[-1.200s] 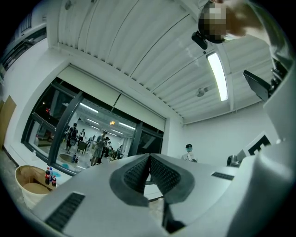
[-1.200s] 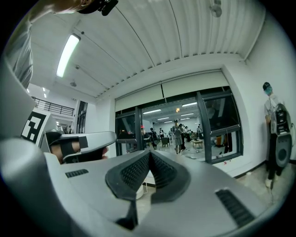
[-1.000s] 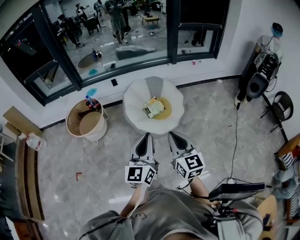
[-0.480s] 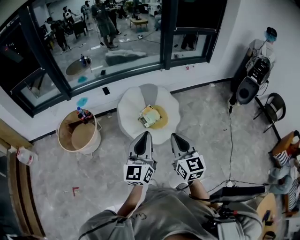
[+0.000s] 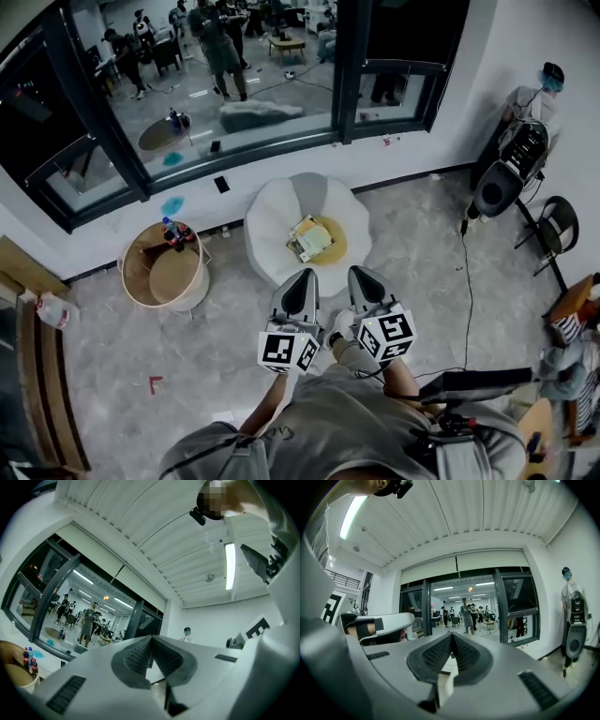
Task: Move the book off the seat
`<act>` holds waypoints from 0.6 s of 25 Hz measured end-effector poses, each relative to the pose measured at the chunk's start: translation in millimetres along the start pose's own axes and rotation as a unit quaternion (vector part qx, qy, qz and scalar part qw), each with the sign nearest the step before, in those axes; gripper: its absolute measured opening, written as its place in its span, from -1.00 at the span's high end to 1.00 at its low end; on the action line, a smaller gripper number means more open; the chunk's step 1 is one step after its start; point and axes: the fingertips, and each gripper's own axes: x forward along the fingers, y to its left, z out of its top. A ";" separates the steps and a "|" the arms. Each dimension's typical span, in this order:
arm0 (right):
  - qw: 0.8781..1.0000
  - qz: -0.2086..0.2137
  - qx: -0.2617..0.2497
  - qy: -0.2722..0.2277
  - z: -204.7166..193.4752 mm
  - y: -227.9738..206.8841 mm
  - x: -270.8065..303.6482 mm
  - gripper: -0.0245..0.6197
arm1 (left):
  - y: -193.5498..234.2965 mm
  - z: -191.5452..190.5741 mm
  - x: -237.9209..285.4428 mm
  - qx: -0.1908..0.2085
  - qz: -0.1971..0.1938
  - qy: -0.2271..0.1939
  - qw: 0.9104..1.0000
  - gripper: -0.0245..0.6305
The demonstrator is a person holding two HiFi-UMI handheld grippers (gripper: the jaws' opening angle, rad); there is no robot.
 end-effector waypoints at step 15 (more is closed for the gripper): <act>0.992 0.125 0.002 -0.012 0.1 -1.1 157.0 0.88 | 103.1 -4.5 83.8 0.023 0.090 -0.019 0.995 0.89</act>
